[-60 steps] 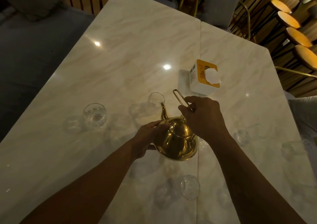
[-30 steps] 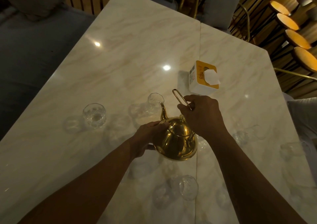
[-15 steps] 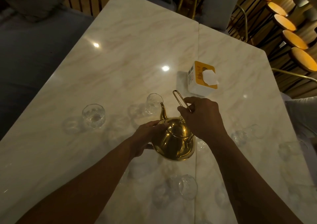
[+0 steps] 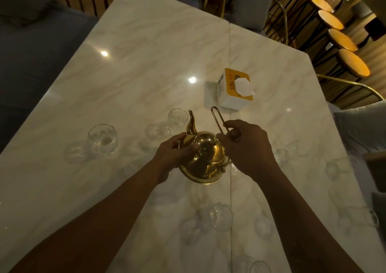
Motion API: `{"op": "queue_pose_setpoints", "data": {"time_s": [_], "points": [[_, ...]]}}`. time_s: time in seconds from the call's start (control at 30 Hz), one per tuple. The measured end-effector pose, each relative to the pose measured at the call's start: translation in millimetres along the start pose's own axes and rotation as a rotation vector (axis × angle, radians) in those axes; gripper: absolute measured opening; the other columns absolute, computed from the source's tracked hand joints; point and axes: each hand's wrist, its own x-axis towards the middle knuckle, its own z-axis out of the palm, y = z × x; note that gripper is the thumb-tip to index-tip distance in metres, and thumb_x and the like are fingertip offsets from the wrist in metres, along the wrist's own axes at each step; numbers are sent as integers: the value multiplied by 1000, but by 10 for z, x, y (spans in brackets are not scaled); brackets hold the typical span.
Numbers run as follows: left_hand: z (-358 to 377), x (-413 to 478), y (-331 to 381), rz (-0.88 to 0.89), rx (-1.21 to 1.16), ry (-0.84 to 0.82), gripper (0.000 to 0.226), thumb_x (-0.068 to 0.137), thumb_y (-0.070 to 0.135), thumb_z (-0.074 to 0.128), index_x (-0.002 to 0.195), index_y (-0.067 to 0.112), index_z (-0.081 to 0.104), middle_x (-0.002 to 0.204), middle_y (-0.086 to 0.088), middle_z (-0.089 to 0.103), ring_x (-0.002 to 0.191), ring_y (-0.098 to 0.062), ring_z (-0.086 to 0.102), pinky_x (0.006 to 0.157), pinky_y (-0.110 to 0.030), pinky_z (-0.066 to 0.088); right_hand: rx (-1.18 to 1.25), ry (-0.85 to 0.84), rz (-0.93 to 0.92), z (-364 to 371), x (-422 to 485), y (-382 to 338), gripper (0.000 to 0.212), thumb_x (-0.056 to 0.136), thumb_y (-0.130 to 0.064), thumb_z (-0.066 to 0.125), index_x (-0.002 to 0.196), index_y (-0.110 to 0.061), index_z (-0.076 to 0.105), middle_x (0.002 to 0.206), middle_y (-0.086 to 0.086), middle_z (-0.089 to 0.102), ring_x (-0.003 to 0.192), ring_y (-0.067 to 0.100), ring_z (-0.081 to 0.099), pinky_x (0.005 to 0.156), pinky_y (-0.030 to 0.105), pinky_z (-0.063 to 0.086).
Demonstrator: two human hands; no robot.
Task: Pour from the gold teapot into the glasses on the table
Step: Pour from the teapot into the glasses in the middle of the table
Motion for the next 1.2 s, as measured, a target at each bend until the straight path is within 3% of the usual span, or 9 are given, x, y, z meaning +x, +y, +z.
{"op": "queue_pose_setpoints", "data": {"time_s": [0.17, 0.23, 0.33, 0.5, 0.57, 0.77, 0.9, 1.07, 1.2], "points": [[117, -72, 44, 80, 5, 48, 66, 67, 35, 89, 127, 35, 63, 126, 6, 62, 120, -23, 58, 98, -52, 53, 48, 47, -21, -151, -174, 59, 40, 86, -33, 71, 122, -21, 62, 80, -7, 70, 71, 2, 64, 69, 16, 50], [184, -134, 60, 112, 8, 29, 67, 68, 33, 88, 129, 33, 62, 124, 9, 62, 121, -22, 58, 99, -52, 53, 36, 73, -27, -235, -268, 71, 40, 83, -32, 74, 121, -23, 62, 75, -12, 66, 67, -3, 61, 62, 6, 44], [299, -254, 75, 136, 11, -2, 80, 63, 38, 89, 135, 31, 57, 118, 16, 59, 124, -22, 55, 100, -52, 51, 12, 114, -51, -400, -436, 82, 42, 82, -28, 75, 121, -25, 61, 71, -13, 64, 66, -5, 60, 57, 1, 38], [609, -538, 61, 146, 44, -28, 112, 40, 60, 93, 141, 34, 51, 140, 3, 53, 131, -26, 50, 102, -55, 48, -18, 179, -82, -733, -783, 147, 42, 84, -27, 72, 125, -24, 60, 72, -17, 60, 67, -6, 58, 62, 3, 38], [750, -687, 40, 151, 59, -56, 115, 39, 61, 93, 142, 33, 50, 133, 7, 55, 128, -25, 53, 101, -55, 50, -34, 200, -92, -853, -948, 215, 42, 86, -28, 71, 126, -23, 60, 73, -18, 60, 67, -7, 58, 62, 2, 37], [1212, -1209, -161, 157, 111, -113, 115, 40, 60, 92, 142, 28, 50, 124, 13, 58, 120, -21, 58, 98, -50, 54, -80, 220, -128, -1166, -1527, 550, 42, 87, -30, 68, 127, -23, 59, 73, -20, 59, 66, -11, 56, 60, -4, 39], [1545, -1586, -463, 156, 113, -136, 90, 48, 52, 93, 129, 35, 58, 126, 10, 60, 119, -20, 59, 97, -50, 54, -75, 244, -166, -1337, -1991, 840, 42, 84, -34, 68, 124, -24, 61, 71, -24, 58, 66, -12, 58, 65, -7, 37], [1936, -2024, -965, 155, 151, -124, 95, 49, 58, 90, 134, 36, 55, 130, 8, 59, 122, -22, 57, 97, -52, 53, -43, 241, -184, -1447, -2590, 1253, 41, 82, -33, 70, 121, -22, 63, 70, -26, 56, 78, -21, 55, 67, -8, 35], [2158, -2321, -1403, 129, 173, -116, 101, 48, 60, 91, 138, 33, 53, 132, 8, 57, 122, -22, 57, 96, -51, 54, -33, 196, -173, -1456, -3041, 1579, 42, 82, -32, 70, 123, -24, 62, 70, -21, 60, 78, -18, 57, 66, -7, 37]]}}
